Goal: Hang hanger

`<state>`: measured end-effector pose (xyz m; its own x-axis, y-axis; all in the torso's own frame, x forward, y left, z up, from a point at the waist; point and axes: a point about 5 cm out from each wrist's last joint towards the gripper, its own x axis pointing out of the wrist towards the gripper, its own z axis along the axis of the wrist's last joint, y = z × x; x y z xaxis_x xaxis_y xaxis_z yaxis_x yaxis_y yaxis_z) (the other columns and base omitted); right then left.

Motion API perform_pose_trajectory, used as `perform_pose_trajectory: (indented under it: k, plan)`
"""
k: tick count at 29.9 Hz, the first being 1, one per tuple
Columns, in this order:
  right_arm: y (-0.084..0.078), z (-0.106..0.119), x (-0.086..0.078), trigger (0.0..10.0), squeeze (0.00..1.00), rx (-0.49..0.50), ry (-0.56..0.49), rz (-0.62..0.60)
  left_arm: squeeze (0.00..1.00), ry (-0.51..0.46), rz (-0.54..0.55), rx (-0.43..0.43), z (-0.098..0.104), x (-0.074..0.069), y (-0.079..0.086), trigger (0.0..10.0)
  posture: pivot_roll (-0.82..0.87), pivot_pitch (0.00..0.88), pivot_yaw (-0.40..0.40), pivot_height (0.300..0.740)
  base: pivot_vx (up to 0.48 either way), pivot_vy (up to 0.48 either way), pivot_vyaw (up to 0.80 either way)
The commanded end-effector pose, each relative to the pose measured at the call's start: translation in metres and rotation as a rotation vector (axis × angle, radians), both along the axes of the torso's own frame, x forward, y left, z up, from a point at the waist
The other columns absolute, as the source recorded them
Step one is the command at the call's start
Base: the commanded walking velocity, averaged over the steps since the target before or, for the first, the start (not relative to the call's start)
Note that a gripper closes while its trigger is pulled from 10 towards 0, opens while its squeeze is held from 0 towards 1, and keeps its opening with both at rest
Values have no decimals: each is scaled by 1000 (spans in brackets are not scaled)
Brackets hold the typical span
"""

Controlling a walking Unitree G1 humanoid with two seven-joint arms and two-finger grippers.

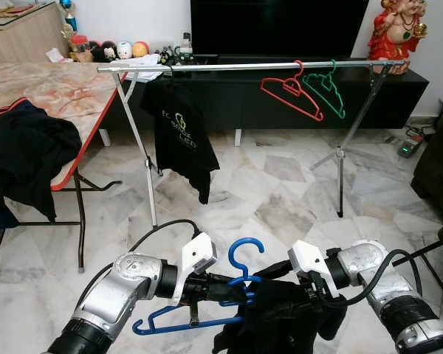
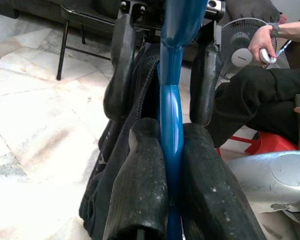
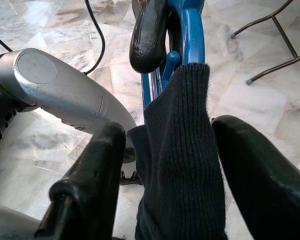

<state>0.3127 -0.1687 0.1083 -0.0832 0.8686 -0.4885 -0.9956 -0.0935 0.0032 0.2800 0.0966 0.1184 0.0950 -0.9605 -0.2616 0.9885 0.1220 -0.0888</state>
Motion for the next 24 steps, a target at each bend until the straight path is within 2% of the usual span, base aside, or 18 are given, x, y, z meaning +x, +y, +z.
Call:
perform_pose_trajectory:
  k: [1,14,24]
  plan:
    - [0,3,3,0,0,-10,-18,-1,0,-81,-45,-22,19,2,-8,10000,-13,67,-8,740,0,0,0]
    - [0,-1,4,0,0,-57,-28,-23,0,-100,-38,-22,21,5,-12,10000,-7,75,-7,740,0,0,0]
    - [2,-1,5,0,0,-35,-23,-28,0,-119,-25,-7,22,8,-14,10000,-6,76,-4,740,0,0,0]
